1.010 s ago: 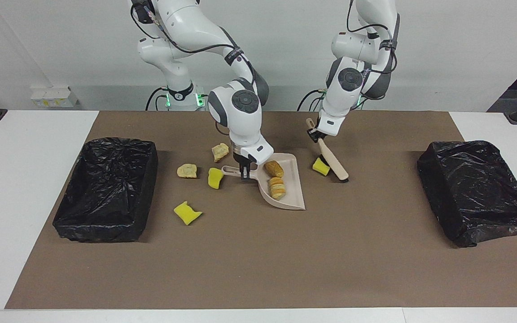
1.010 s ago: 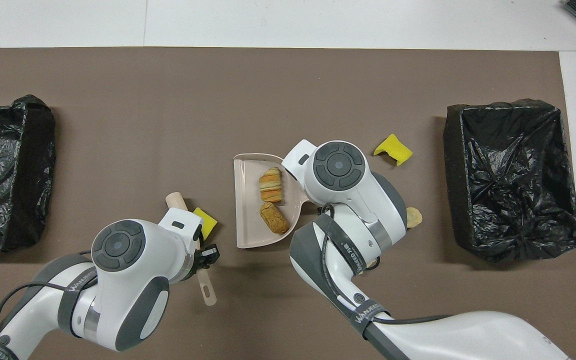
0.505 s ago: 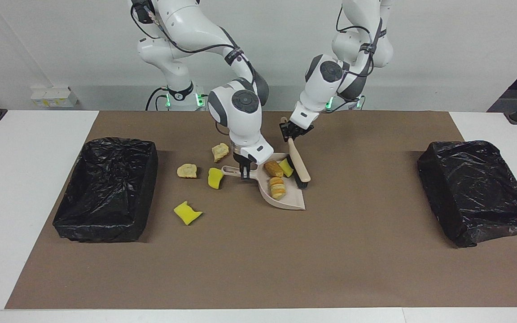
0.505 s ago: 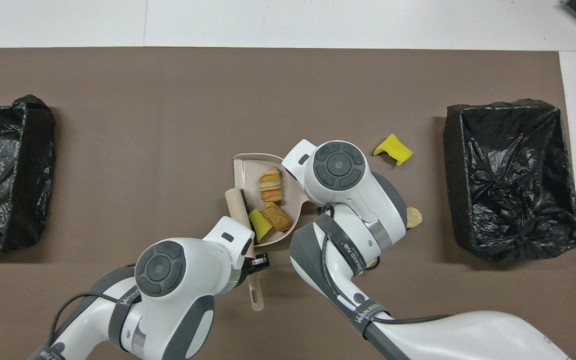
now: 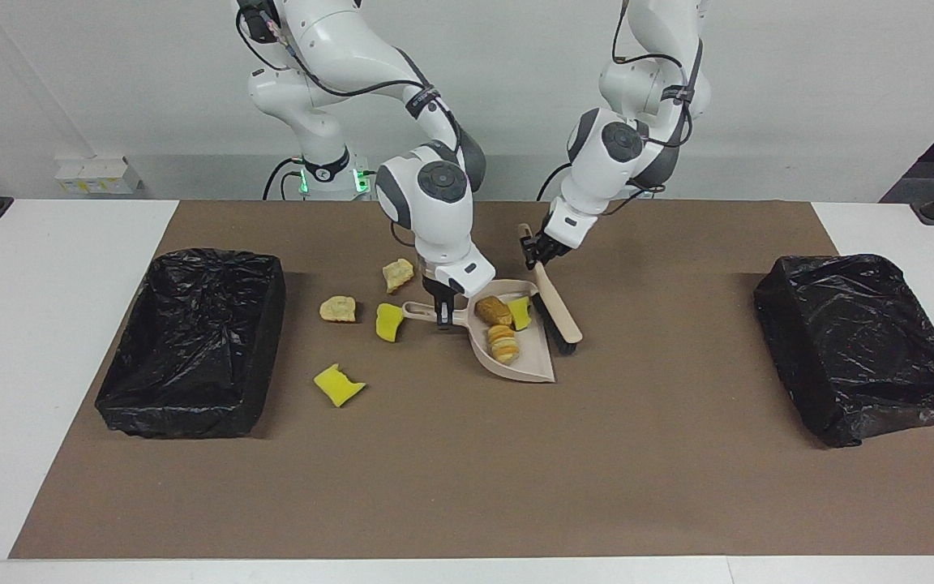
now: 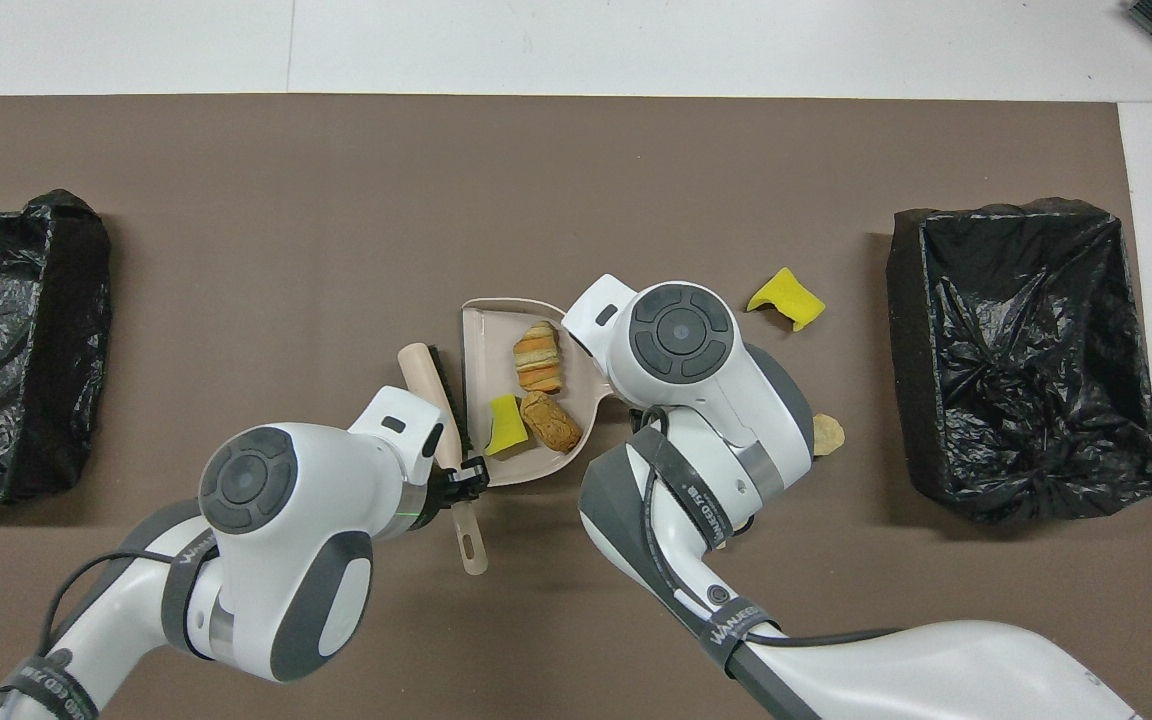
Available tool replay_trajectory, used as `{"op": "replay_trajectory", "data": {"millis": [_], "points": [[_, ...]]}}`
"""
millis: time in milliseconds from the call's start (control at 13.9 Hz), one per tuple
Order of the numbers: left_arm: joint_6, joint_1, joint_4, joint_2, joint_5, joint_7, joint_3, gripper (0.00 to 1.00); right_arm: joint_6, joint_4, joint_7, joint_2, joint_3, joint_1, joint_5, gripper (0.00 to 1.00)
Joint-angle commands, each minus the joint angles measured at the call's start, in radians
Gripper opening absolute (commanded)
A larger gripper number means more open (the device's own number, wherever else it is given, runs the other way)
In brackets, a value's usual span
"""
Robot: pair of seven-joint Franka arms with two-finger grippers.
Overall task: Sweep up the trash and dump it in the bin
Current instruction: 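Carry the loaded dustpan with the right gripper over the nearer bin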
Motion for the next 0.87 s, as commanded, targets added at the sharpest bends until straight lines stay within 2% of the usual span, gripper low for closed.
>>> {"op": "replay_trajectory", "data": {"millis": [0,289,433,577,794], "points": [[-0.062,0.069,0.020,-0.017,0.111,0.010,-0.003,0.00,0.043,-0.006,0.016,0.004,0.008,-0.017,0.008,0.00],[-0.163,0.157,0.072,-0.025,0.260,0.029,-0.004,0.00,0.037,-0.002,-0.030,-0.022,0.008,-0.040,0.033,0.00],[-0.209,0.163,0.065,-0.040,0.269,0.056,-0.007,0.00,-0.002,0.002,-0.110,-0.055,0.008,-0.077,0.077,0.00],[-0.209,0.143,0.008,-0.086,0.269,0.054,-0.013,0.00,-0.084,0.011,-0.139,-0.110,0.007,-0.112,0.102,0.00],[-0.212,0.028,-0.056,-0.143,0.264,0.028,-0.016,0.00,-0.147,0.017,-0.210,-0.161,0.007,-0.186,0.107,0.00]]}}
